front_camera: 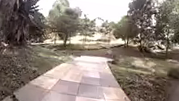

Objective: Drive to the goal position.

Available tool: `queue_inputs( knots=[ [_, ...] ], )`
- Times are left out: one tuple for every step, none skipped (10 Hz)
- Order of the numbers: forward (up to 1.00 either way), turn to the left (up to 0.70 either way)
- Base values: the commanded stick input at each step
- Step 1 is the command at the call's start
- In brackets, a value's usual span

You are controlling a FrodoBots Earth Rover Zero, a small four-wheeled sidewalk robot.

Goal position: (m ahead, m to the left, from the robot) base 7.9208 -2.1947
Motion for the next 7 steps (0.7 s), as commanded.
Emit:
queue_inputs(
  knots=[
    [1.0, 0.1],
    [1.0, 0.0],
    [1.0, 0.0],
    [1.0, 0.0],
    [1.0, 0.0],
    [1.0, 0.0],
    [1.0, 0.0]
  ],
)
